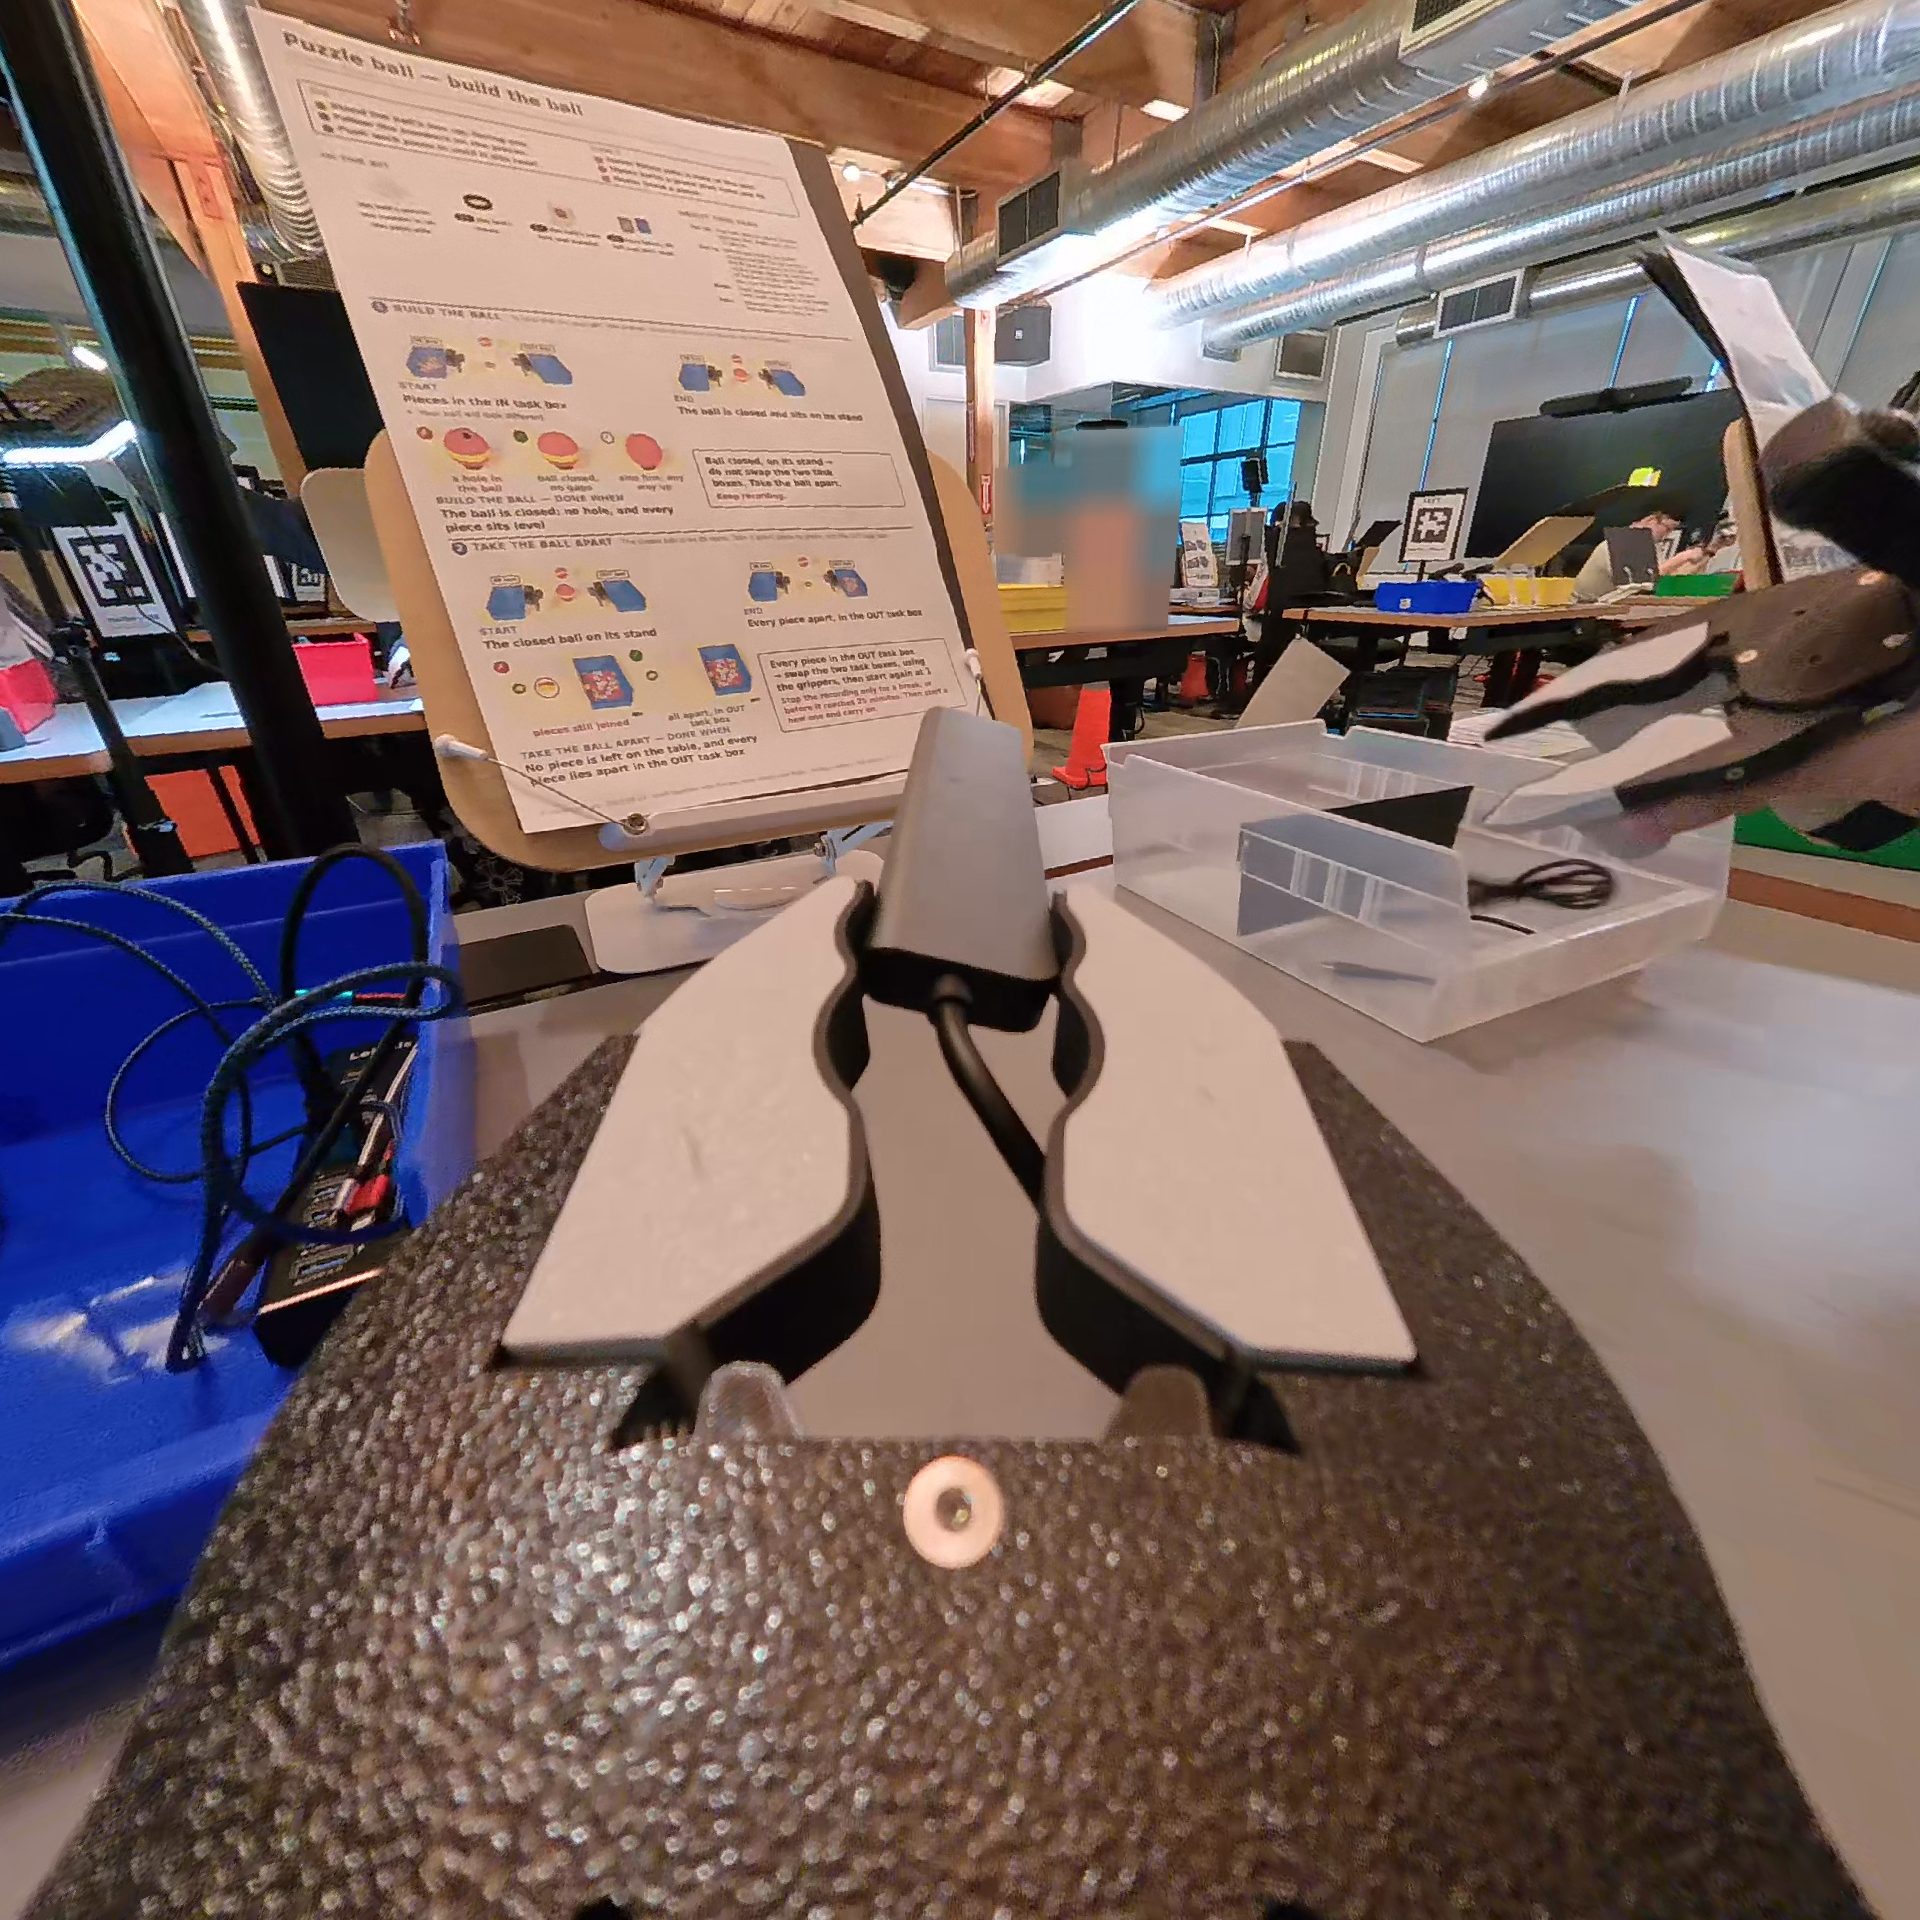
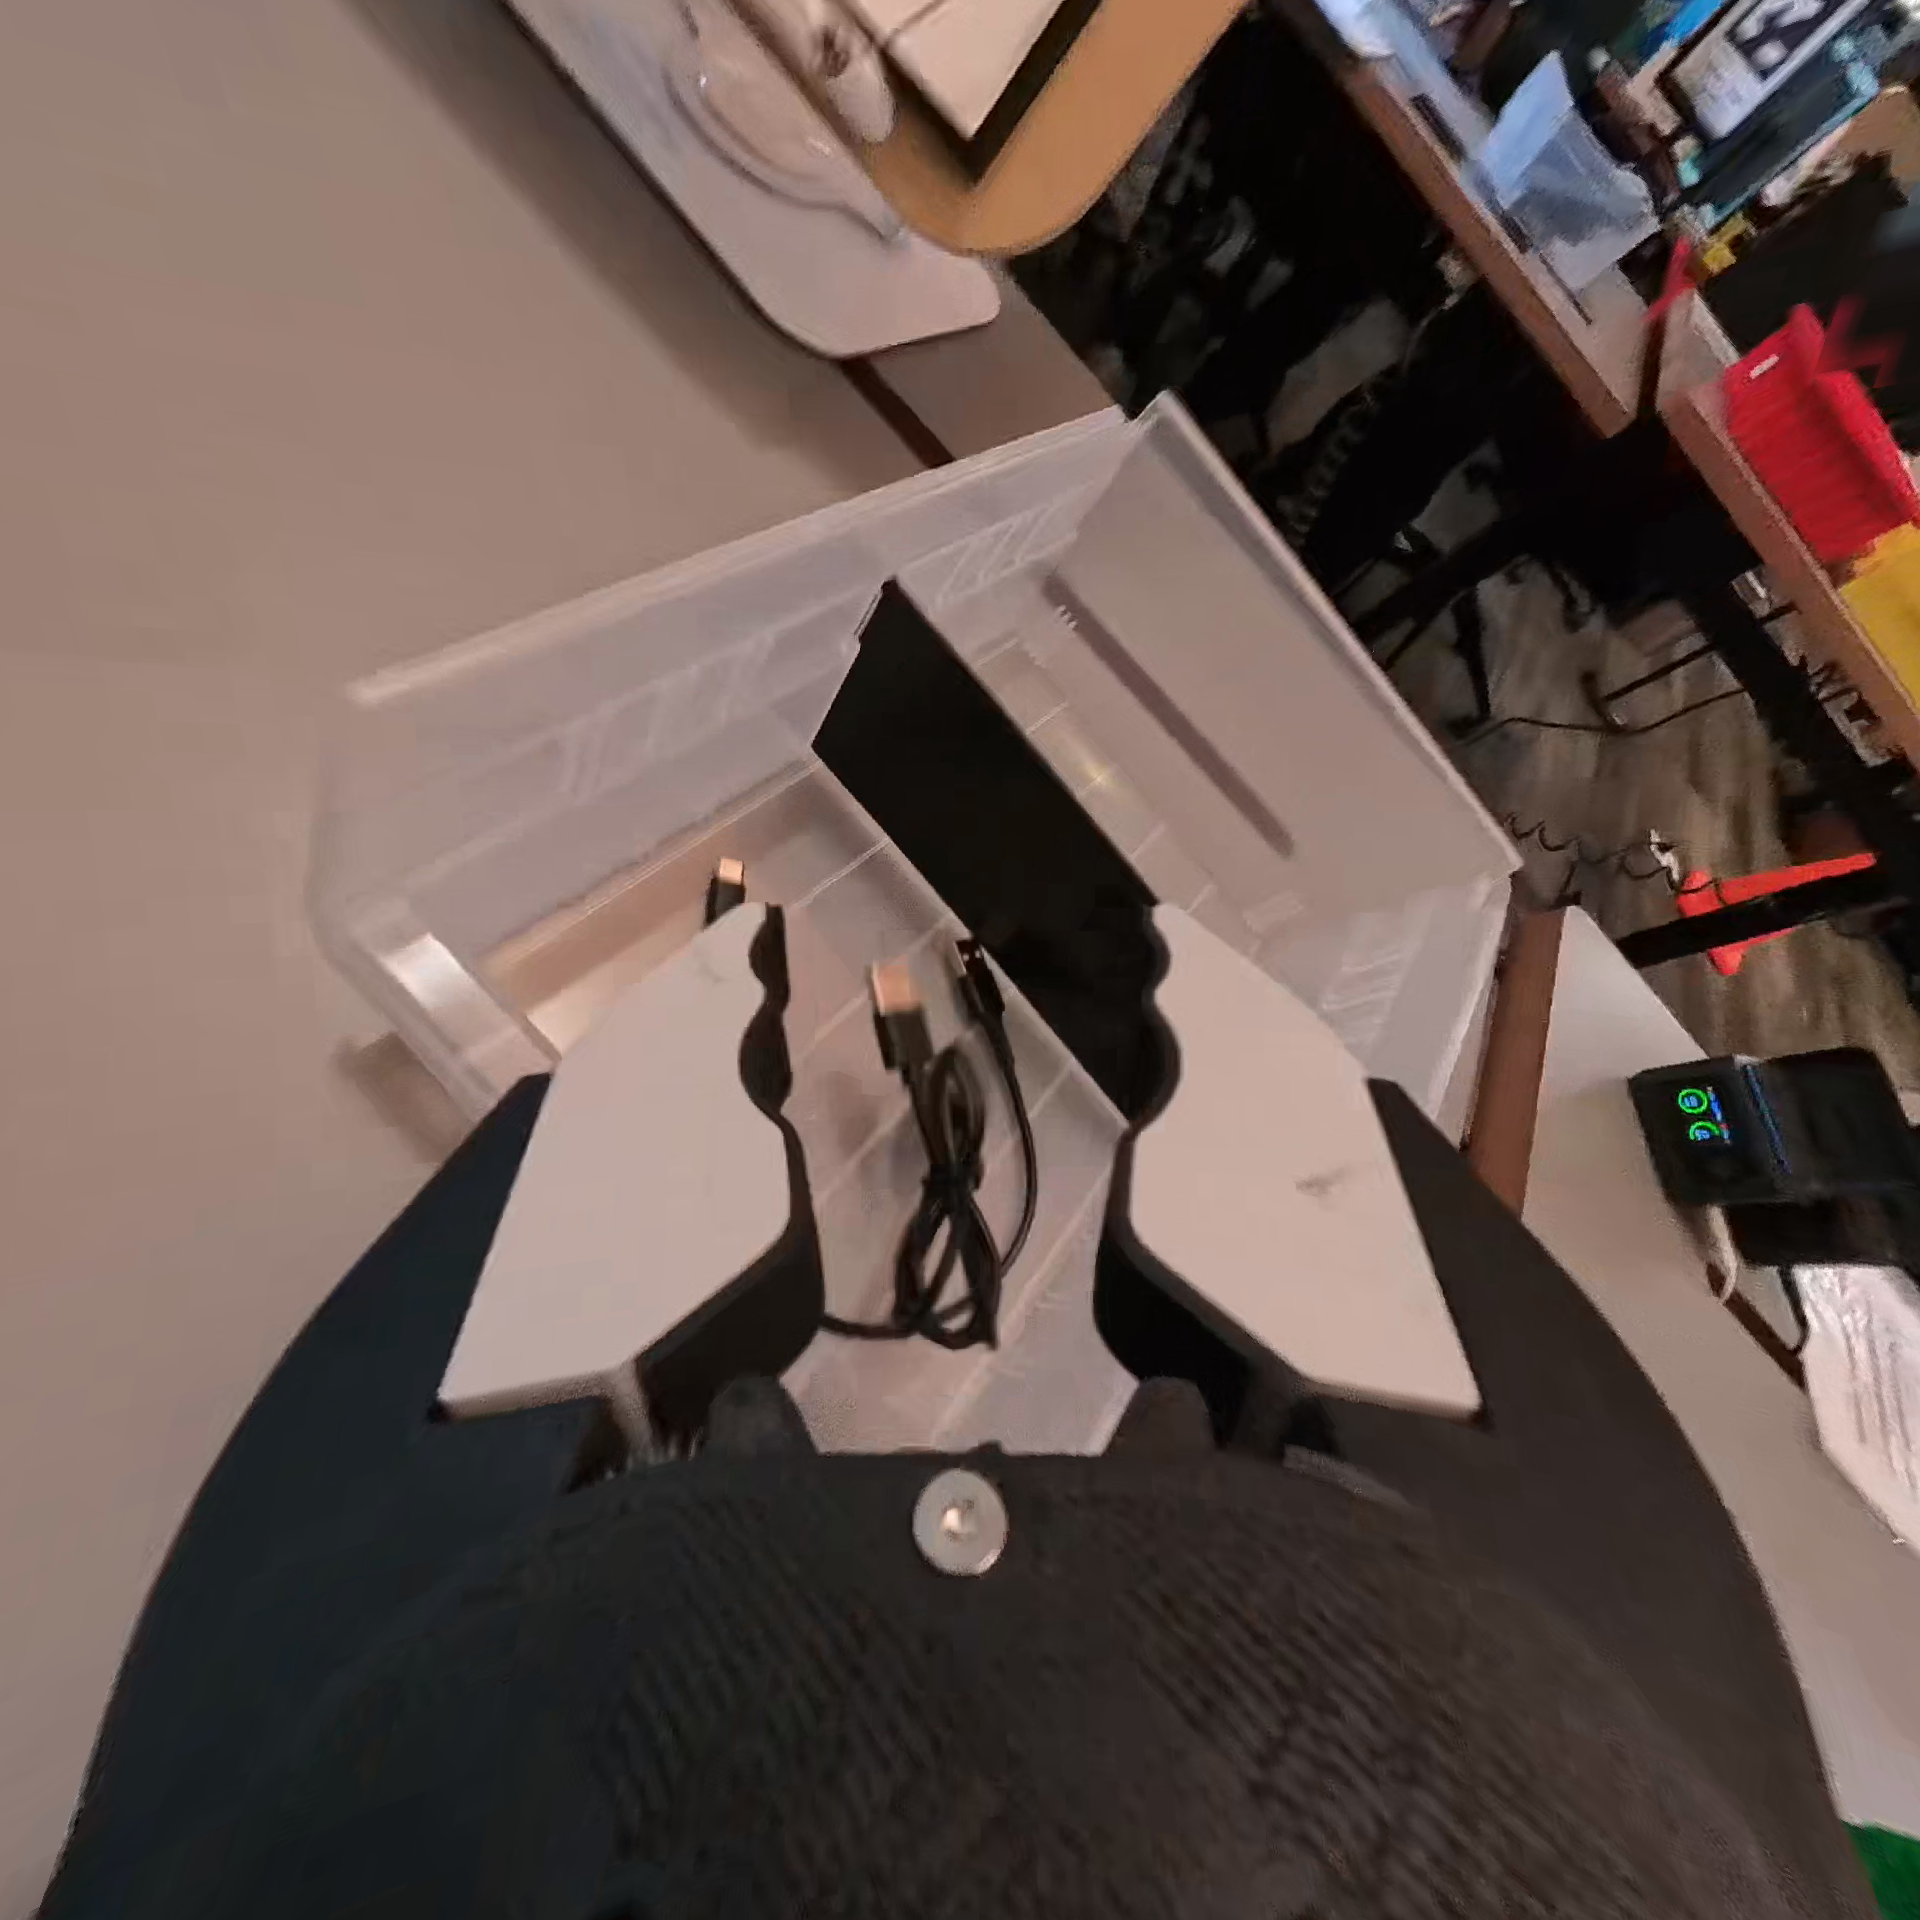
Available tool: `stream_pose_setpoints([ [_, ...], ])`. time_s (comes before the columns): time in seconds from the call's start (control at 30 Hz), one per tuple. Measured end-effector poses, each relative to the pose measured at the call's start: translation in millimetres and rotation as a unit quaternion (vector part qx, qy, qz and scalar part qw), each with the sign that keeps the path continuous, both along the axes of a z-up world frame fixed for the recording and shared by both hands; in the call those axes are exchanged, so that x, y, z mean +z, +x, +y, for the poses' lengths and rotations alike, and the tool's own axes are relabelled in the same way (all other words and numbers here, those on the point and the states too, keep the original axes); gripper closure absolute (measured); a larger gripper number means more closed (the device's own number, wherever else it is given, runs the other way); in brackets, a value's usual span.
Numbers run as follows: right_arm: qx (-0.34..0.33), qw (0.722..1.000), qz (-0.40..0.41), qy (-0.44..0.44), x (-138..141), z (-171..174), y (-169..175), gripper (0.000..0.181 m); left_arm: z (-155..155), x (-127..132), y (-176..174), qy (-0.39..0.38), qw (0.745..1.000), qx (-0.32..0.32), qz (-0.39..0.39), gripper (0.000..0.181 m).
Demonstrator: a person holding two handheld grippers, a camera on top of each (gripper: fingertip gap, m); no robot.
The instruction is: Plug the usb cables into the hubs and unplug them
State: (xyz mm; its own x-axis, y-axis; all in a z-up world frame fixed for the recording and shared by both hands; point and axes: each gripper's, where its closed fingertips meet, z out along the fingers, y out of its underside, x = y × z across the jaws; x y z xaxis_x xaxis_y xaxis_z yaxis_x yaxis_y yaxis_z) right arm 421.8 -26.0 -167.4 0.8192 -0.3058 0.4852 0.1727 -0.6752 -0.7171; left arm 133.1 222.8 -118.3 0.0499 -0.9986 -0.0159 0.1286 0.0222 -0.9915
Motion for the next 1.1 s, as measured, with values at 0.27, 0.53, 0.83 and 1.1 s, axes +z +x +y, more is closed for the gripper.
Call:
stream_pose_setpoints([
  [0.27,0.216,0.943,0.138,0.212,54,94,-145,0.097,-25,-3,5,-0.008,0.997,-0.075,-0.005,0.151],
  [0.53,0.456,0.796,0.266,0.295,66,134,-264,0.099,-93,0,-22,-0.001,0.936,-0.352,0.003,0.150],
  [0.83,0.533,0.786,0.228,0.216,55,121,-300,0.131,-103,-7,-30,-0.024,0.908,-0.418,0.014,0.150],
  [1.1,0.527,0.802,0.209,0.187,46,123,-302,0.143,-108,-7,-34,-0.019,0.903,-0.430,0.013,0.150],
])
